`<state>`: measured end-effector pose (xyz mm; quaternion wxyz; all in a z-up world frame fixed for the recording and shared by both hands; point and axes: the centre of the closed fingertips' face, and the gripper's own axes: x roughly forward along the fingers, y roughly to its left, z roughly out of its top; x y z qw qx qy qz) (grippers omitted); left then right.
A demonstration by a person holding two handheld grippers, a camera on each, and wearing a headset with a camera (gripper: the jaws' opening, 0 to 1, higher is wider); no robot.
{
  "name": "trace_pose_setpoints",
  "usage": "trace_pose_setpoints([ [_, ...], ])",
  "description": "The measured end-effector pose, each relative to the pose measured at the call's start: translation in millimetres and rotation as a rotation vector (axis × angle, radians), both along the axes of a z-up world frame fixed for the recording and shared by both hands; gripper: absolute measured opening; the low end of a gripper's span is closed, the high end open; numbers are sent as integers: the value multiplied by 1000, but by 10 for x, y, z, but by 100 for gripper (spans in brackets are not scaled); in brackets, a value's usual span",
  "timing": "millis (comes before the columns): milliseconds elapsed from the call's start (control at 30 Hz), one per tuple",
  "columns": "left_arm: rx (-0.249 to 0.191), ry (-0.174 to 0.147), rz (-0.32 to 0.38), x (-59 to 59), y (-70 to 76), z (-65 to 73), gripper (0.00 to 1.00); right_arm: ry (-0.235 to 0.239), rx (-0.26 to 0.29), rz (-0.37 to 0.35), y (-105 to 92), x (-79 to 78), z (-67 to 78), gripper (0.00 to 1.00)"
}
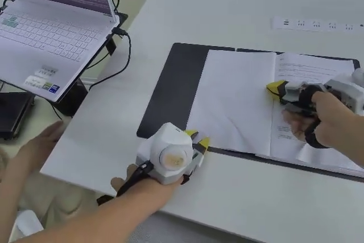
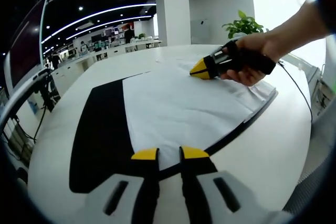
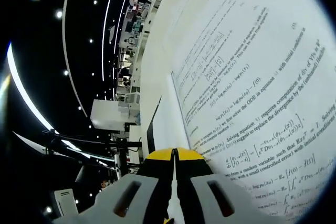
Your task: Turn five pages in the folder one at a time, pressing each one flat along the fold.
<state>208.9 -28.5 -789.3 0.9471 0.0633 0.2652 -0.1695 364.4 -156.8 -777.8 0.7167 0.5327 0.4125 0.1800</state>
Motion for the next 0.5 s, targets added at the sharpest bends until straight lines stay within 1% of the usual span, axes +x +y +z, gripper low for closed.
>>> trace_pose_setpoints([
  [133,-4,-4,4,-3,0,1,13,8,24,-33,-21,125,-36,0],
  [333,-10,-3,9,-3,5,-5,14,3,40,-99,-36,341,-42,0],
  [500,-12,-7,9,-6,5,-6,14,-16,35,-143,-35,502,-35,0],
])
